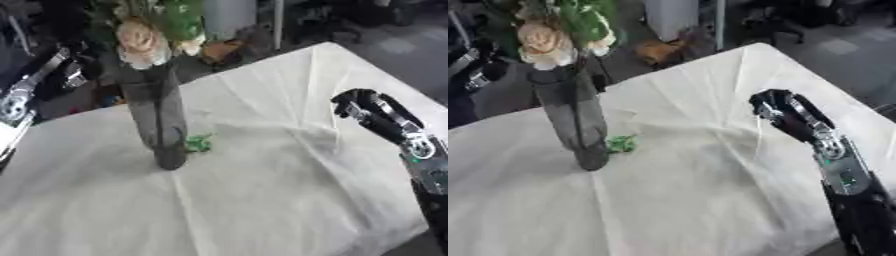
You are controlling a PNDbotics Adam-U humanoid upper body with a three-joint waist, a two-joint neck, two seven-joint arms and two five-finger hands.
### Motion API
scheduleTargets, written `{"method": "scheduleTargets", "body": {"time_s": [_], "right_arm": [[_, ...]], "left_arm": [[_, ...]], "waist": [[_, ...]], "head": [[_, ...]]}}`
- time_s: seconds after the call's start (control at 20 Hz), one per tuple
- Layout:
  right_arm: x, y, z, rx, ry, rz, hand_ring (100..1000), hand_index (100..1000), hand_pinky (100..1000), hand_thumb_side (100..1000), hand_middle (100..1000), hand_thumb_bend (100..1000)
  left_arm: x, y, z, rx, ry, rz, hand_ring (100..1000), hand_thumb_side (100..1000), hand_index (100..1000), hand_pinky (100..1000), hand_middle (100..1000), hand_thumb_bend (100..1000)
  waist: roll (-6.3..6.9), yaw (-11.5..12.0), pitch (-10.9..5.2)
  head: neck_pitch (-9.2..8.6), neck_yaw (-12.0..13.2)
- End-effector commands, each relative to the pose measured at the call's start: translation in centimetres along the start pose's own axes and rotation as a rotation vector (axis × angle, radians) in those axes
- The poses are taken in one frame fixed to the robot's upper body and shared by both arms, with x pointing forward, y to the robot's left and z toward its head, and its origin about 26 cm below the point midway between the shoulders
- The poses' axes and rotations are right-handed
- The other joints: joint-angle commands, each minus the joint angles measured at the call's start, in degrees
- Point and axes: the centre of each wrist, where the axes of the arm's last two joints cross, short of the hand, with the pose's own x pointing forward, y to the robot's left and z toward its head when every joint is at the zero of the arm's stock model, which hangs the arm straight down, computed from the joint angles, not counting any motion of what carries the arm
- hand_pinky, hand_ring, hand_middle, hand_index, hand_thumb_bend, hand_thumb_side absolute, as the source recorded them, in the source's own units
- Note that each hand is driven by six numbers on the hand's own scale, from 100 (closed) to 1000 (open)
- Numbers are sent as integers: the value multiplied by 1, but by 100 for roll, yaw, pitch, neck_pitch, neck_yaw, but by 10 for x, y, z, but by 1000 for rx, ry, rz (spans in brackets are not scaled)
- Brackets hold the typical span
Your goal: Arrange flowers into the vase.
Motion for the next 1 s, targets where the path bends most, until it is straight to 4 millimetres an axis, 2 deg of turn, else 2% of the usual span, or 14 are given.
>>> {"method": "scheduleTargets", "body": {"time_s": [0.05, 0.65, 1.0], "right_arm": [[7, -12, -4, -18, -27, 17, 638, 718, 630, 804, 529, 283], [6, -12, -4, -21, -27, 14, 639, 718, 631, 805, 529, 281], [5, -12, -5, -32, -28, 8, 639, 719, 631, 807, 530, 277]], "left_arm": [[0, 23, 4, 32, 3, -38, 834, 1000, 830, 803, 809, 981], [-2, 23, 8, 40, 4, -26, 833, 1000, 831, 798, 809, 979], [10, 28, 22, 104, -71, 81, 822, 1000, 828, 767, 797, 993]], "waist": [[-74, 16, -65], [-122, 48, -67], [-245, 143, -66]], "head": [[-31, 13], [-33, 19], [-14, 6]]}}
